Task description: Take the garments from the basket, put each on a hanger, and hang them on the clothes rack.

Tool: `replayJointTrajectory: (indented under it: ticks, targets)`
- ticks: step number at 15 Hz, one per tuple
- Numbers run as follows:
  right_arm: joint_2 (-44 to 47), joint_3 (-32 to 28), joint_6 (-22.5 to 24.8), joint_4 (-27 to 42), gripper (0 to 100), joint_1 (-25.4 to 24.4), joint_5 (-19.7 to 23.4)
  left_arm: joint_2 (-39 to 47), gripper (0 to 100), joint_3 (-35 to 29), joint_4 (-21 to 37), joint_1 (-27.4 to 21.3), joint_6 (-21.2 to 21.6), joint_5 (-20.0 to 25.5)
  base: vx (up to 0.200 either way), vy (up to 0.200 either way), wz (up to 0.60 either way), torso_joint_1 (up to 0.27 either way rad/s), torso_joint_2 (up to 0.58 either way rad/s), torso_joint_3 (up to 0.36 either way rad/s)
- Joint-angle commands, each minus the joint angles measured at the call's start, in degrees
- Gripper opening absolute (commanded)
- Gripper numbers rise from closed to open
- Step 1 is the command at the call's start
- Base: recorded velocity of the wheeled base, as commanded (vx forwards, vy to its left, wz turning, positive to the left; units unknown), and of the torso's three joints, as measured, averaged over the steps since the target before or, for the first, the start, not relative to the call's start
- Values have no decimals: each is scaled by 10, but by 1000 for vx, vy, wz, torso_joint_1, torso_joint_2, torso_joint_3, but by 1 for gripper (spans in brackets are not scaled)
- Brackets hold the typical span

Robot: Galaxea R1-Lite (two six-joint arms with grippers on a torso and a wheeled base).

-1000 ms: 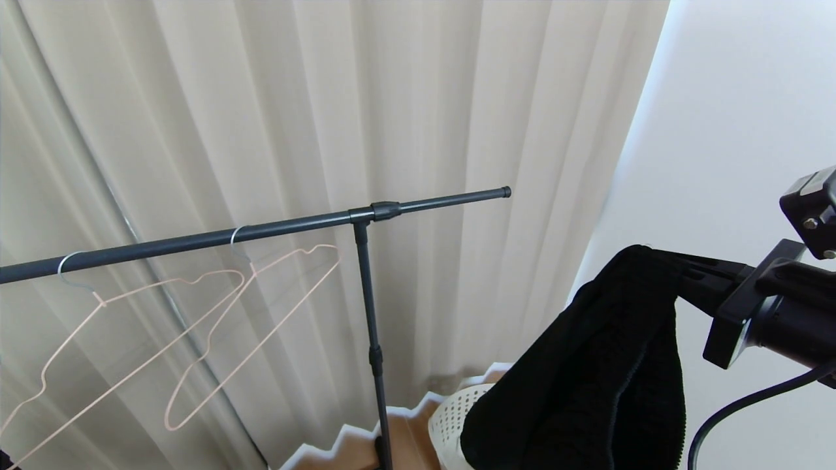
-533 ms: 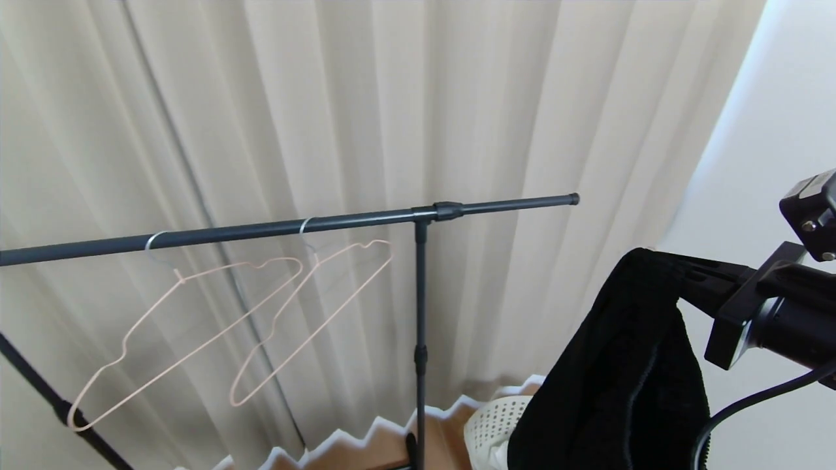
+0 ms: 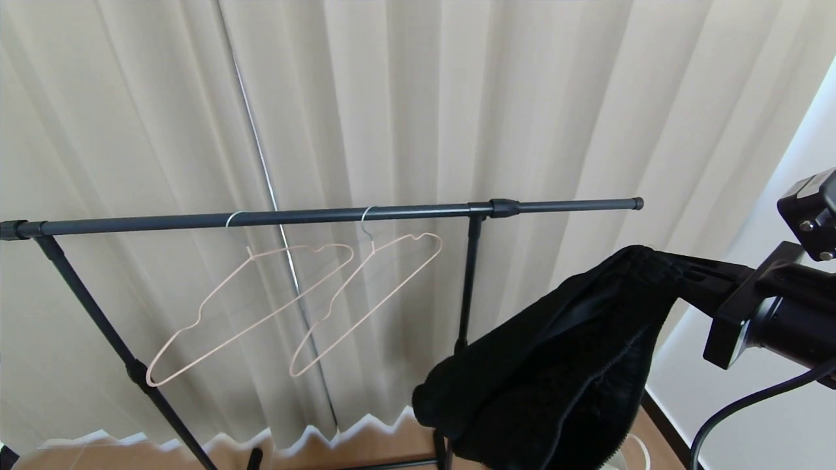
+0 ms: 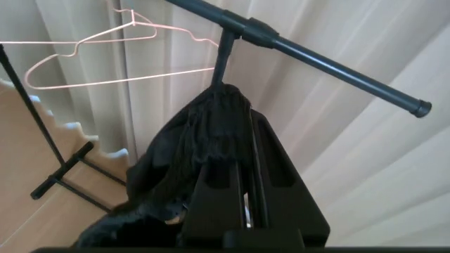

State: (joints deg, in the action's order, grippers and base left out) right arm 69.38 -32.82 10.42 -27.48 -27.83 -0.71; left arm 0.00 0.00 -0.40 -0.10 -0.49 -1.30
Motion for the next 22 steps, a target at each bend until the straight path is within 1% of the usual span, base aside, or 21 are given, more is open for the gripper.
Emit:
replayJointTrajectory:
  ticks: [1, 2, 4, 8, 13, 16, 20, 22]
  targets:
    - [1, 0, 0, 0, 0, 0, 0, 0, 100, 0, 0, 0, 0, 0, -200, 0, 0, -2, 7, 7]
    - [1, 0, 0, -1, 0, 0, -1, 0, 100, 0, 0, 0, -1, 0, -200, 0, 0, -22, -2, 12]
    - [1, 0, 1, 0, 0, 0, -1, 0, 100, 0, 0, 0, -1, 0, -200, 200, 0, -10, -12, 2]
    - [1, 0, 1, 0, 0, 0, -1, 0, 100, 0, 0, 0, -1, 0, 0, 200, 0, -1, 10, 5]
    - [1, 0, 1, -1, 0, 0, -1, 0, 100, 0, 0, 0, 0, 0, 0, 0, 0, 0, 0, 0]
    - [1, 0, 1, -1, 0, 0, -2, 0, 100, 0, 0, 0, 0, -1, 0, 0, 600, 2, -5, 4]
    - [2, 0, 1, -1, 0, 0, -2, 0, 100, 0, 0, 0, 0, -1, 0, 0, 0, 0, 0, 0]
    - [5, -1, 10, 0, 0, -1, -3, 4, 100, -2, 10, -1, 23, 3, 0, 0, 0, 0, 0, 0]
